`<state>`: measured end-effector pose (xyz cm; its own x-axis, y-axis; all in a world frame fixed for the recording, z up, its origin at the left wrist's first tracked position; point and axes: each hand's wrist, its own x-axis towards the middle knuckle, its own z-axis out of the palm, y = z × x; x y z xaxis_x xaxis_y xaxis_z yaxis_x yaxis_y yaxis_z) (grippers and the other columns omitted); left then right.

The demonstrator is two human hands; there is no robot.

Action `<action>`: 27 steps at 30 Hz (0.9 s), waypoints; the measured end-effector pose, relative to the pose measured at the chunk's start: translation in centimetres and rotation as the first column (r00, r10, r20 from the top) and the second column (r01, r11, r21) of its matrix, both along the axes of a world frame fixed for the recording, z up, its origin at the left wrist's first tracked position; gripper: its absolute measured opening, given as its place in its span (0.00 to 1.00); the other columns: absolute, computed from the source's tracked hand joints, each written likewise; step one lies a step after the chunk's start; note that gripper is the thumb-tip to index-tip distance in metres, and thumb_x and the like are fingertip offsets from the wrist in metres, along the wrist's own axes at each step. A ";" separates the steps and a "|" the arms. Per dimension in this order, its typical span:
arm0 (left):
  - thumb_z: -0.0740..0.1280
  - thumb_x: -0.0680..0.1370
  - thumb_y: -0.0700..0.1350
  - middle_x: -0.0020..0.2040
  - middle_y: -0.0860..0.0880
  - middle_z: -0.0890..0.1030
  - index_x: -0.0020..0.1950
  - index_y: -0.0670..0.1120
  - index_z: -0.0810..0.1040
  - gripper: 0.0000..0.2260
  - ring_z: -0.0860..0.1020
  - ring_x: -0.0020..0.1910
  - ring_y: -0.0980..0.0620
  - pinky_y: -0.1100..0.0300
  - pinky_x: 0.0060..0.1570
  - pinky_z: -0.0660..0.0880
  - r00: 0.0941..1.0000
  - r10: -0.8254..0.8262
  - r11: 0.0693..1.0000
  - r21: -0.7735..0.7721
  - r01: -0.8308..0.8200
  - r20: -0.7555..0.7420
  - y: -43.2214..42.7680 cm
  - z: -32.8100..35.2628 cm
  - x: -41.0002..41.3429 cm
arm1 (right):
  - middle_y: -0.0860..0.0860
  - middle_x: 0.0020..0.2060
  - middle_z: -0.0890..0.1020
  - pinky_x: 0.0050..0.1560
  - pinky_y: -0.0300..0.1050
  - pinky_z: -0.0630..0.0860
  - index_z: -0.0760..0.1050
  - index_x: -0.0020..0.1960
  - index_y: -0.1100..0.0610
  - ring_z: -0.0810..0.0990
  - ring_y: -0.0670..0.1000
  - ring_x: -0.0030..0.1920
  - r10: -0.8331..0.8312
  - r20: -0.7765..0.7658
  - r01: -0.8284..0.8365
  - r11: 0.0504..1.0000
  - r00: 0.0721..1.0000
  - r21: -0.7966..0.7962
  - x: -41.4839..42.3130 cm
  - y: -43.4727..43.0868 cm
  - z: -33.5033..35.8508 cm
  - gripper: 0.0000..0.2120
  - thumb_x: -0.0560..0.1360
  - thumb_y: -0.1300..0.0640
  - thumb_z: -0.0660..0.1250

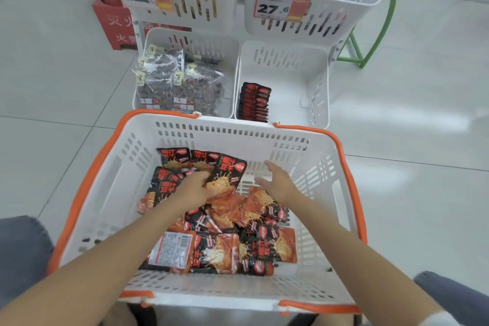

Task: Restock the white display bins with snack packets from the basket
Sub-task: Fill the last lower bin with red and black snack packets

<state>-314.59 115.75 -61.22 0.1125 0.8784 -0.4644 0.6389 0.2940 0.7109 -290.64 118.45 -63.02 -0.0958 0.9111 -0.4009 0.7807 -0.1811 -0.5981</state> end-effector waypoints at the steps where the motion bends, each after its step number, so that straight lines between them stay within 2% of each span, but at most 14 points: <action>1: 0.71 0.77 0.41 0.60 0.48 0.80 0.64 0.42 0.75 0.16 0.78 0.59 0.48 0.50 0.59 0.76 0.993 0.082 0.993 -0.089 -0.074 0.088 -0.1 -0.5 -0.5 | 0.56 0.75 0.63 0.71 0.57 0.63 0.49 0.79 0.51 0.62 0.59 0.74 0.030 0.134 -0.015 0.994 0.991 -0.108 0.9 -0.5 -2.6 0.38 0.78 0.41 0.63; 3: 0.72 0.76 0.40 0.72 0.44 0.71 0.75 0.43 0.64 0.29 0.72 0.68 0.45 0.48 0.63 0.74 0.967 0.195 0.967 -0.199 -0.160 0.167 -0.5 -0.7 -1.0 | 0.59 0.76 0.58 0.71 0.63 0.62 0.42 0.79 0.48 0.58 0.62 0.75 0.154 0.301 -0.076 0.964 0.941 -0.255 1.8 -1.9 -6.4 0.42 0.77 0.41 0.65; 5: 0.72 0.76 0.38 0.78 0.45 0.59 0.80 0.45 0.53 0.38 0.64 0.75 0.44 0.48 0.65 0.72 0.950 0.253 0.951 -0.229 -0.210 0.183 -0.4 -1.0 -1.4 | 0.60 0.71 0.64 0.68 0.61 0.67 0.52 0.78 0.54 0.63 0.61 0.71 0.197 0.380 -0.107 0.964 0.904 -0.245 1.5 -2.3 -6.9 0.39 0.75 0.48 0.69; 7: 0.71 0.77 0.37 0.80 0.46 0.55 0.80 0.46 0.50 0.39 0.65 0.73 0.46 0.49 0.64 0.72 0.942 0.284 0.942 -0.237 -0.238 0.180 -0.2 -1.3 -1.8 | 0.58 0.67 0.67 0.67 0.58 0.68 0.65 0.70 0.56 0.65 0.60 0.69 0.233 0.468 -0.154 0.967 0.852 -0.202 1.0 -1.8 -6.1 0.28 0.74 0.51 0.70; 10: 0.70 0.76 0.35 0.73 0.45 0.69 0.76 0.52 0.61 0.32 0.74 0.65 0.46 0.46 0.59 0.78 0.866 0.396 0.894 -0.342 -0.289 0.306 0.3 -1.4 -2.1 | 0.57 0.75 0.55 0.71 0.63 0.61 0.59 0.76 0.55 0.55 0.62 0.75 0.247 0.446 -0.141 0.956 0.860 -0.258 0.7 -1.5 -5.8 0.38 0.72 0.46 0.72; 11: 0.70 0.77 0.35 0.66 0.45 0.74 0.71 0.53 0.65 0.27 0.77 0.61 0.45 0.44 0.55 0.79 0.829 0.437 0.874 -0.380 -0.302 0.348 0.3 -1.2 -2.0 | 0.57 0.75 0.56 0.71 0.64 0.60 0.56 0.77 0.54 0.55 0.62 0.75 0.238 0.439 -0.128 0.955 0.866 -0.267 0.7 -1.6 -6.1 0.42 0.71 0.43 0.73; 13: 0.68 0.78 0.36 0.60 0.45 0.74 0.68 0.49 0.68 0.21 0.77 0.57 0.45 0.43 0.52 0.81 0.811 0.457 0.866 -0.393 -0.311 0.365 0.2 -1.1 -1.8 | 0.57 0.69 0.66 0.69 0.61 0.64 0.67 0.70 0.55 0.65 0.59 0.70 0.259 0.489 -0.142 0.954 0.833 -0.264 0.7 -1.8 -6.2 0.38 0.67 0.39 0.74; 15: 0.67 0.79 0.36 0.60 0.45 0.74 0.71 0.48 0.66 0.22 0.78 0.54 0.47 0.43 0.53 0.80 0.817 0.441 0.874 -0.386 -0.296 0.372 0.1 -0.9 -1.5 | 0.53 0.49 0.77 0.55 0.51 0.73 0.75 0.47 0.54 0.76 0.53 0.50 0.234 0.341 -0.166 0.962 0.911 -0.215 0.9 -1.7 -5.2 0.20 0.66 0.43 0.77; 17: 0.66 0.79 0.35 0.66 0.47 0.73 0.75 0.49 0.63 0.27 0.79 0.54 0.48 0.45 0.56 0.79 0.805 0.458 0.867 -0.390 -0.310 0.377 0.2 -1.1 -1.6 | 0.50 0.34 0.79 0.41 0.46 0.73 0.74 0.38 0.53 0.75 0.49 0.34 0.137 0.037 -0.129 0.978 0.990 -0.166 0.8 -1.1 -3.5 0.12 0.70 0.52 0.76; 19: 0.67 0.78 0.33 0.73 0.49 0.67 0.78 0.51 0.59 0.32 0.75 0.62 0.47 0.45 0.57 0.77 0.764 0.509 0.842 -0.416 -0.344 0.397 0.3 -0.9 -1.9 | 0.56 0.40 0.84 0.44 0.47 0.75 0.79 0.44 0.56 0.81 0.55 0.38 0.019 -0.166 -0.043 0.989 0.986 -0.141 0.6 0.2 -1.1 0.05 0.74 0.55 0.73; 21: 0.67 0.77 0.33 0.74 0.49 0.67 0.75 0.52 0.64 0.30 0.73 0.66 0.44 0.44 0.52 0.80 0.711 0.532 0.831 -0.443 -0.335 0.460 0.5 -0.7 -2.2 | 0.55 0.49 0.84 0.55 0.49 0.76 0.80 0.50 0.55 0.82 0.58 0.50 0.017 -0.318 -0.075 0.982 0.948 -0.171 0.2 1.2 1.6 0.07 0.74 0.54 0.73; 23: 0.71 0.77 0.41 0.72 0.46 0.71 0.70 0.51 0.70 0.23 0.74 0.66 0.41 0.41 0.50 0.80 0.672 0.526 0.835 -0.468 -0.290 0.521 0.7 0.1 -2.1 | 0.50 0.50 0.82 0.62 0.48 0.72 0.79 0.49 0.53 0.80 0.52 0.53 0.220 -0.275 -0.279 0.939 0.936 -0.199 -0.7 1.7 3.6 0.08 0.72 0.52 0.73; 25: 0.75 0.72 0.52 0.69 0.43 0.74 0.68 0.51 0.71 0.26 0.74 0.66 0.40 0.42 0.49 0.81 0.733 0.437 0.865 -0.468 -0.183 0.522 0.9 1.3 -1.6 | 0.47 0.39 0.79 0.51 0.40 0.71 0.77 0.42 0.55 0.77 0.46 0.42 0.434 -0.163 -0.461 0.865 0.886 -0.197 -2.2 1.6 5.2 0.06 0.73 0.55 0.73; 27: 0.73 0.73 0.51 0.61 0.42 0.80 0.66 0.47 0.73 0.23 0.80 0.59 0.41 0.43 0.52 0.80 0.806 0.327 0.891 -0.445 -0.090 0.493 0.6 2.7 -0.3 | 0.46 0.33 0.74 0.43 0.44 0.69 0.75 0.38 0.55 0.72 0.46 0.34 0.482 -0.083 -0.488 0.868 0.872 -0.093 -4.0 1.1 5.9 0.10 0.71 0.53 0.75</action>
